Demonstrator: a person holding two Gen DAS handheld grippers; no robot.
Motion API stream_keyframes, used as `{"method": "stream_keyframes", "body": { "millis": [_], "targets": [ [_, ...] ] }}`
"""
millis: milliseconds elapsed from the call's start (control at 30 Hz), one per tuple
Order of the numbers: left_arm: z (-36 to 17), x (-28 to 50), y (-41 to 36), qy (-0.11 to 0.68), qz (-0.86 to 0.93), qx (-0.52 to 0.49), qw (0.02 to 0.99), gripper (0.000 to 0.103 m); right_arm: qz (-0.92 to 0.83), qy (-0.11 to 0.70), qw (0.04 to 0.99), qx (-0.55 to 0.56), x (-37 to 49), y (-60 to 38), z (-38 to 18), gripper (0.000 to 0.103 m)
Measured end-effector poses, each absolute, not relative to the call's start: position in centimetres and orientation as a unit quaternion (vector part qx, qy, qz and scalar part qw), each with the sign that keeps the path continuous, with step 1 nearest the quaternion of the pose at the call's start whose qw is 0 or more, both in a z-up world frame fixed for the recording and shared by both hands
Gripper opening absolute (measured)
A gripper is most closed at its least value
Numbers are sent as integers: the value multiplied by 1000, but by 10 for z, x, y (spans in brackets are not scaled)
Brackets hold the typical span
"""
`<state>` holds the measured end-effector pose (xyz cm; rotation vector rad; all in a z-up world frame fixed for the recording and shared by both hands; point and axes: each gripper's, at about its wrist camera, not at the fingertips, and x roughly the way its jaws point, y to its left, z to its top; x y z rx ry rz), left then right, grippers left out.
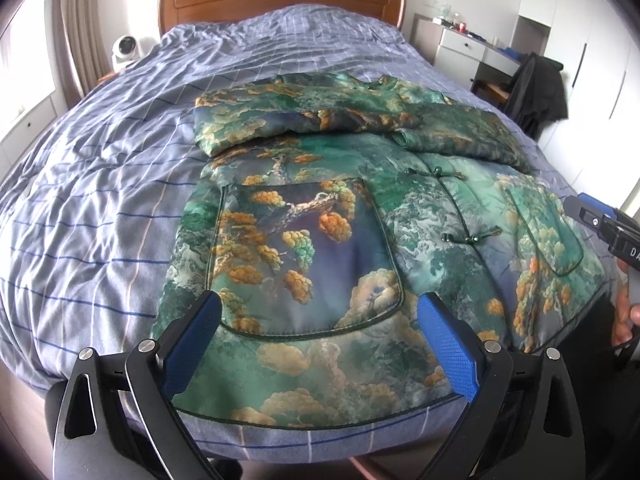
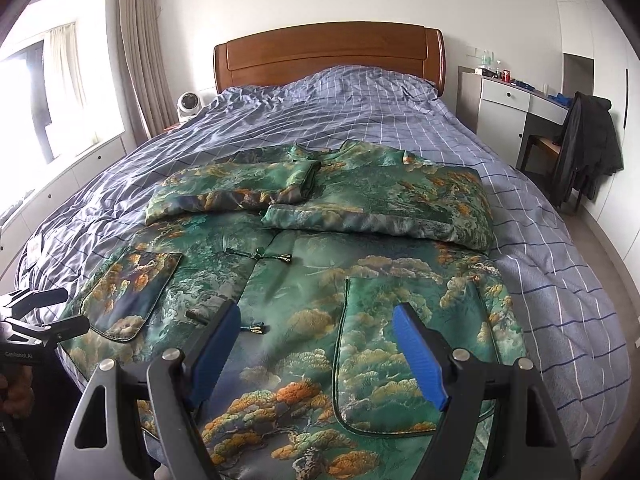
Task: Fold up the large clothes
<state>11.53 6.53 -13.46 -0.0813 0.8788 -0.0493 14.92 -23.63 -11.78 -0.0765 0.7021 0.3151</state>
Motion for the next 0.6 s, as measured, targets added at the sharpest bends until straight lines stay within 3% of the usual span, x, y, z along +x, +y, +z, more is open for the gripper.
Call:
{"method": "stream_keyframes", "body": {
  "millis": [233, 467, 600],
  "targets": [
    [-130, 113, 72, 420, -15, -42, 906, 99, 151, 346, 926, -29, 150, -241, -118, 80],
    [-132, 109, 144, 425, 50, -108, 897, 99, 105, 333, 937, -33, 155, -285, -97, 80],
    [-142, 108, 173, 439, 66, -137, 886, 99, 67, 365, 927, -46, 163, -331, -101, 80]
  ]
}}
